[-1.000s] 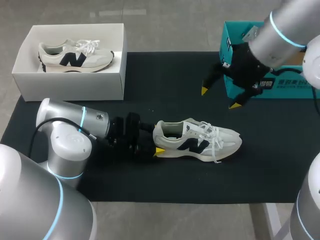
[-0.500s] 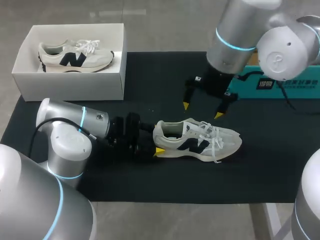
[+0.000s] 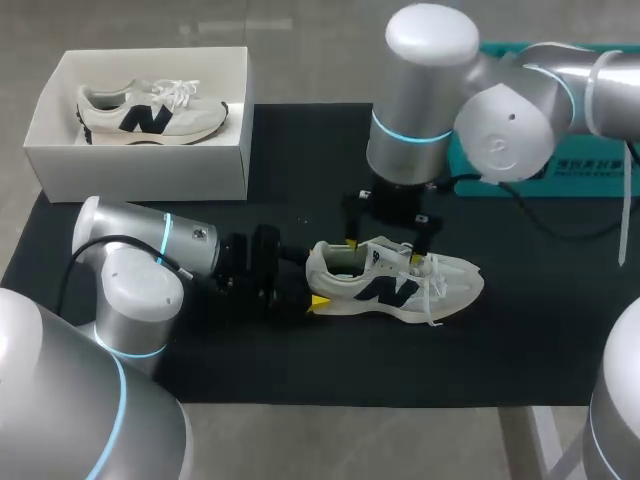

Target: Take the shoe out of the shoebox, open the shoe tongue, remove and reinsert the insole, then place the shoe into the shoebox

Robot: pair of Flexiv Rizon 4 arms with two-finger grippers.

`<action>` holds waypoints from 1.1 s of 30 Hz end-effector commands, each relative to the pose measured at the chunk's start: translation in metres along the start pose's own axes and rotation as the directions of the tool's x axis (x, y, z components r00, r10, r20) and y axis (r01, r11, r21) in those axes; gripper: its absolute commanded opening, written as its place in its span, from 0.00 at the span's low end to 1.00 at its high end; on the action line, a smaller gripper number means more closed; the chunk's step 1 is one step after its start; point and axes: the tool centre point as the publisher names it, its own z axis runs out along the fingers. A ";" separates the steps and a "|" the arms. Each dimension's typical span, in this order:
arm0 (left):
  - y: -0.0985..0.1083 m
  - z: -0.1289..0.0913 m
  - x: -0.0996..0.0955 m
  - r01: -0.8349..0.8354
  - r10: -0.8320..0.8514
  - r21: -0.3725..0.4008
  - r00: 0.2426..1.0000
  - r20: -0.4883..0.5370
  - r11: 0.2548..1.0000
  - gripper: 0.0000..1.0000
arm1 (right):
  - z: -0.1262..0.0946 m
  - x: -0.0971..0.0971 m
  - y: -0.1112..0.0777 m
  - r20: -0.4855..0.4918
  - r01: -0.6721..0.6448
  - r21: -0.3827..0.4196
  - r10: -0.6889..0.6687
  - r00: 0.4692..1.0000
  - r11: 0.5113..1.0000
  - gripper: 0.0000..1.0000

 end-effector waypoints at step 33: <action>0.001 0.002 -0.001 0.000 0.000 -0.002 1.000 0.001 1.000 0.00 | -0.016 -0.050 0.002 0.348 -0.071 -0.016 0.072 0.935 0.997 0.65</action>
